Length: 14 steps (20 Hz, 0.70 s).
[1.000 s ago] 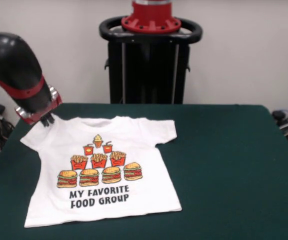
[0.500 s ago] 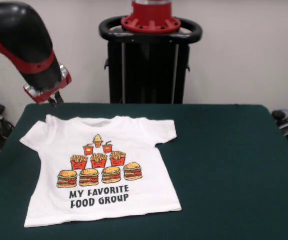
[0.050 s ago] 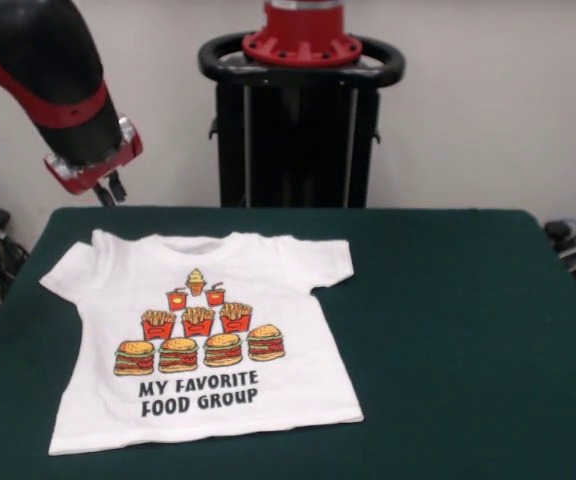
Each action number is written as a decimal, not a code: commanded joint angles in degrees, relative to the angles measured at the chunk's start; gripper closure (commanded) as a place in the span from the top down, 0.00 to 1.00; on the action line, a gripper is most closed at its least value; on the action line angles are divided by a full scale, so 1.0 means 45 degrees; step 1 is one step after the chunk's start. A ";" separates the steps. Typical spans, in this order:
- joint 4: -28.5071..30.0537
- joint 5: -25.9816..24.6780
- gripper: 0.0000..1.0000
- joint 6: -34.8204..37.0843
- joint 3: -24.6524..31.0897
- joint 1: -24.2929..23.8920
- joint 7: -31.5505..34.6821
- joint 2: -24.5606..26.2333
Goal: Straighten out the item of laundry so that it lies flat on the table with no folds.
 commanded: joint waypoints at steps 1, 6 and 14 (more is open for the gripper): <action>0.0878 0.0269 0.00 -0.1686 0.0779 0.0352 0.0820 -0.0447; 0.0484 -0.0267 0.00 -0.2234 0.0423 0.0767 0.1072 -0.0151; -0.0677 -0.1757 0.00 -0.3323 -0.0212 0.1228 0.0906 0.0690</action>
